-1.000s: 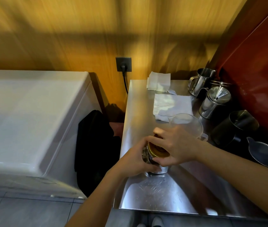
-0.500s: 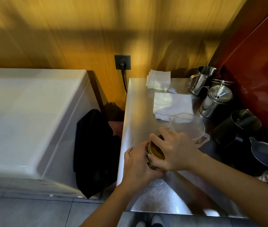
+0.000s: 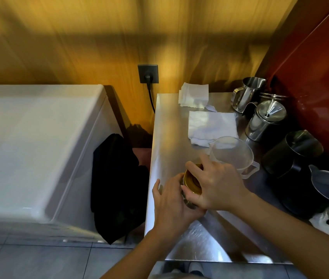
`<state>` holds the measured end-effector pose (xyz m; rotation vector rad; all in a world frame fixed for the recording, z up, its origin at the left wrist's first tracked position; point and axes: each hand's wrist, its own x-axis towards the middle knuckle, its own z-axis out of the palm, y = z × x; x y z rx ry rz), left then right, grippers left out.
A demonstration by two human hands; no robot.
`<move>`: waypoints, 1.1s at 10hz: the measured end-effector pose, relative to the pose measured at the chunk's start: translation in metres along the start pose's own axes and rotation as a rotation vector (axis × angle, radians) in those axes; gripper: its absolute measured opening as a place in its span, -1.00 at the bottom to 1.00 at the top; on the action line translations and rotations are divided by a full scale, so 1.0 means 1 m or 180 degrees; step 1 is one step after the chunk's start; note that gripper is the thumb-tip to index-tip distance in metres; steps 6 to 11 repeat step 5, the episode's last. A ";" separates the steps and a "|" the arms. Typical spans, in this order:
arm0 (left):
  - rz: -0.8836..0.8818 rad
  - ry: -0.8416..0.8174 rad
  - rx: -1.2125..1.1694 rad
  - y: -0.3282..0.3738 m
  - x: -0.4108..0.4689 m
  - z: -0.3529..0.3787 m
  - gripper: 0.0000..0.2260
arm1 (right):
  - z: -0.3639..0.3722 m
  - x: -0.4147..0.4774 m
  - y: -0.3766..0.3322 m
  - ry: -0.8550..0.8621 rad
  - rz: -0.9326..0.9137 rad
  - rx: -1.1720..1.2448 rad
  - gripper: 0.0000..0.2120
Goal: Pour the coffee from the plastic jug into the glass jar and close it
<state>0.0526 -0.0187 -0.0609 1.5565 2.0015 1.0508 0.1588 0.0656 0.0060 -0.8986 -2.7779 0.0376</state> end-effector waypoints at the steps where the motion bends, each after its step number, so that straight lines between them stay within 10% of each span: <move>1: -0.0061 -0.0164 -0.0457 0.000 0.002 -0.005 -0.38 | 0.002 -0.003 -0.003 0.0196 0.0232 0.0099 -0.52; 4: -0.0078 -0.0959 -0.0506 -0.020 0.010 -0.028 -0.11 | 0.004 -0.010 -0.004 0.0220 0.0381 0.0775 -0.33; 11: 0.0006 -0.0897 -0.0437 -0.011 0.021 -0.051 -0.17 | -0.003 -0.002 0.004 0.0212 0.0436 0.1020 -0.27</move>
